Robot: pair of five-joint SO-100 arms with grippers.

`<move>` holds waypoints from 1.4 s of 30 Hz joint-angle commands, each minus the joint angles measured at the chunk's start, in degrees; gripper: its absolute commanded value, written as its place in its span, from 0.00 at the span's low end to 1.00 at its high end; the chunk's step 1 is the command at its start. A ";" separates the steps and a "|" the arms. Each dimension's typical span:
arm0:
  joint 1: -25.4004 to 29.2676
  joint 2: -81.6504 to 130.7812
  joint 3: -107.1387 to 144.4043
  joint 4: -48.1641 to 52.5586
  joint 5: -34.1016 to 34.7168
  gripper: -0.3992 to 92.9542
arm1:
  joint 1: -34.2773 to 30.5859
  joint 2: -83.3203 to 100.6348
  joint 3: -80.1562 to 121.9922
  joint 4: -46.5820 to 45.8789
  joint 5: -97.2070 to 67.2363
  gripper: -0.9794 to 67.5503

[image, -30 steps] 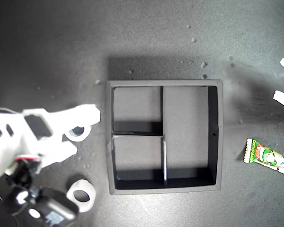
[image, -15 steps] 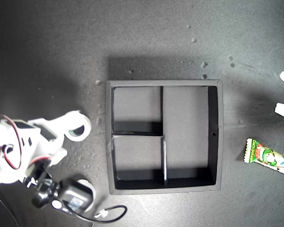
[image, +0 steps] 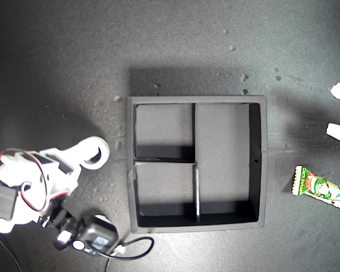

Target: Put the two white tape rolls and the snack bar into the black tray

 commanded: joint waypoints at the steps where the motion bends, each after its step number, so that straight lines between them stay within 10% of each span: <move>1: -0.18 -1.14 -1.67 -2.37 -0.09 0.26 | -0.26 0.44 -0.18 0.35 0.26 0.34; 42: -4.83 -13.45 -3.16 -7.12 -0.88 0.11 | -2.81 0.44 -1.93 1.41 -0.35 0.30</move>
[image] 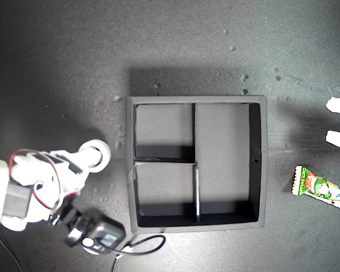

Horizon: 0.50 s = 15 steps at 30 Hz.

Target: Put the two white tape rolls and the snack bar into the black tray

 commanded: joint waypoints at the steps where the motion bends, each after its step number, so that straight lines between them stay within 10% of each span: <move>1: -3.52 -4.22 -2.20 -1.67 -1.49 0.08 | -1.32 0.18 -3.96 -0.88 -1.05 0.31; 15: -9.67 14.33 8.53 -2.37 1.76 0.01 | -14.24 -22.68 -38.67 -0.62 -18.46 0.34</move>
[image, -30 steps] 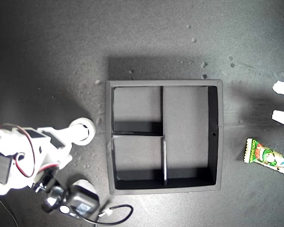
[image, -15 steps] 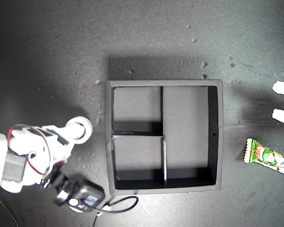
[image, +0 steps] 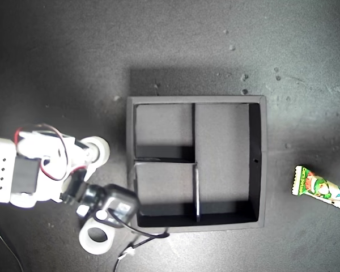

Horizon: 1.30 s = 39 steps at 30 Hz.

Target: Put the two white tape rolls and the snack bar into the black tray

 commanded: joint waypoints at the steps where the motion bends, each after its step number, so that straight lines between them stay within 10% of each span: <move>1: -1.41 11.43 3.16 0.26 1.67 0.01 | -0.62 -14.68 -16.96 2.29 -18.54 0.34; 8: -6.94 38.23 2.55 12.13 7.47 0.01 | -4.57 -53.09 -49.13 22.32 10.11 0.35; 16: -9.23 34.45 -15.82 22.59 15.38 0.01 | -18.02 -57.66 -37.44 30.32 53.00 0.49; 39: 8.96 -27.16 -79.19 38.67 14.06 0.01 | -29.53 -63.98 6.77 -19.34 73.21 0.45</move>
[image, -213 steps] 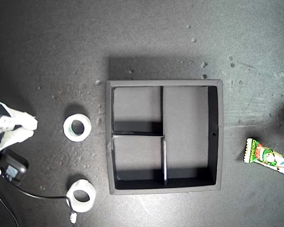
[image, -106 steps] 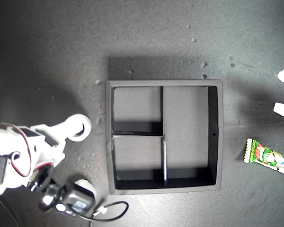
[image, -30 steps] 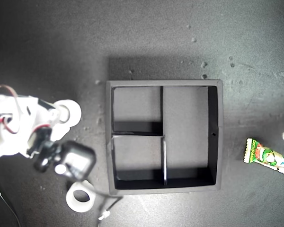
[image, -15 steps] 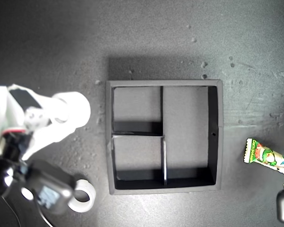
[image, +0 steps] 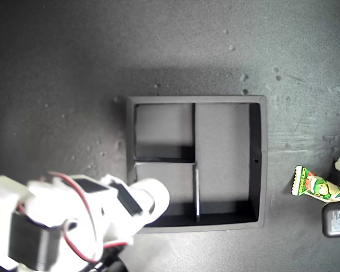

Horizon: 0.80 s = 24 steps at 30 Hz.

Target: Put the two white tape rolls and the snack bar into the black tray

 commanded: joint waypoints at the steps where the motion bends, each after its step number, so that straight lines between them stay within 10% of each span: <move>1: 1.32 -3.25 -7.29 0.53 -1.58 0.01 | -1.41 -3.60 3.52 -10.28 1.23 0.45; 7: 2.20 -24.17 -34.45 12.57 -2.11 0.01 | -1.49 -7.65 4.31 -15.64 0.88 0.35; 13: 2.20 -45.53 -63.63 20.39 -2.55 0.01 | -2.81 -7.38 4.66 -15.64 2.11 0.02; 17: 2.64 -46.23 -61.17 20.39 -4.04 0.01 | -2.46 -6.42 5.36 -15.47 1.58 0.01; 24: 3.43 -42.54 -44.82 20.48 -8.61 0.17 | 3.34 5.01 -7.29 16.17 -7.21 0.01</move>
